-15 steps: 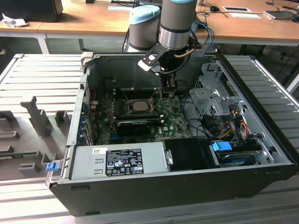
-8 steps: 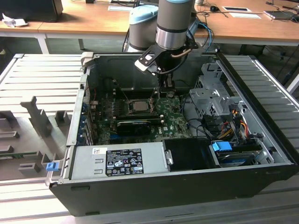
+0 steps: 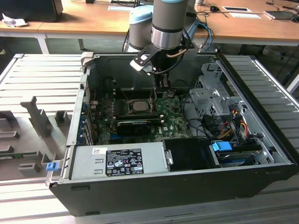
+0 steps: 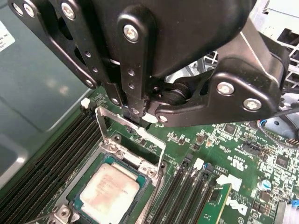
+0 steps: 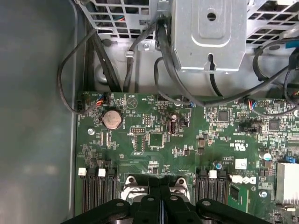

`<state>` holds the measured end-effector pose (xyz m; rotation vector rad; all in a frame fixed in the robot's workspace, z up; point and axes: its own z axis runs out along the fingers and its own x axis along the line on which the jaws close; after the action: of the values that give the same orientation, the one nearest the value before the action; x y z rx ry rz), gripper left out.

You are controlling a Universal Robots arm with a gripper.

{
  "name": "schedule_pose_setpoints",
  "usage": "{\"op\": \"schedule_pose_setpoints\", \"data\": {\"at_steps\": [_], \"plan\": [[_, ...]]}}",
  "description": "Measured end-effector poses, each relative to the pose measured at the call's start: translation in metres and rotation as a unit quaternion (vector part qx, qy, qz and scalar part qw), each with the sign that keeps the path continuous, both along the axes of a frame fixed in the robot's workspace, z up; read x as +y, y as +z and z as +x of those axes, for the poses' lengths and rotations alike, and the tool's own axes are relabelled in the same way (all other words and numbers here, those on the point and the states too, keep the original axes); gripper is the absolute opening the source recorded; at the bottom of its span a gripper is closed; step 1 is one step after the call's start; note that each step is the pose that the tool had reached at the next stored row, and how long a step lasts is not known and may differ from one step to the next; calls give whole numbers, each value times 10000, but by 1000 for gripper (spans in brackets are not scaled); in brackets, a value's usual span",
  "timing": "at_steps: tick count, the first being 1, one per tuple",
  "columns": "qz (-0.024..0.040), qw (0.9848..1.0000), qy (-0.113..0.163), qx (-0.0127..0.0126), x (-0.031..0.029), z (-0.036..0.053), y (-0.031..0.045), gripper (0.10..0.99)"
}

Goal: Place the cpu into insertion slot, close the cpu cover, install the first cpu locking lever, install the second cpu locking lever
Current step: 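Close the cpu cover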

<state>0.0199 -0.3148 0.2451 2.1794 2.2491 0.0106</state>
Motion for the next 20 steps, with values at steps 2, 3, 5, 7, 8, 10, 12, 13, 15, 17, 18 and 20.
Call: {"op": "schedule_pose_setpoints", "data": {"at_steps": [2,3,5,7,8,10,12,13,15,17,18,20], "plan": [[0,10000,0,0,0,-19,0,106],[1,10000,0,0,0,-30,-1,106],[1,10000,1,0,1,-61,-4,106],[-1,10000,0,0,0,-102,-14,106],[-2,10000,1,0,0,-114,-19,106],[-6,10000,1,0,1,-144,-47,106],[-7,10000,3,0,0,-178,-113,106],[-7,10000,4,0,0,-187,-129,106],[-7,10000,38,0,0,-272,-160,106],[-7,10000,46,0,0,-332,-170,106],[-8,10000,48,1,0,-376,-173,106],[-7,10000,49,0,0,-452,-175,106]]}}
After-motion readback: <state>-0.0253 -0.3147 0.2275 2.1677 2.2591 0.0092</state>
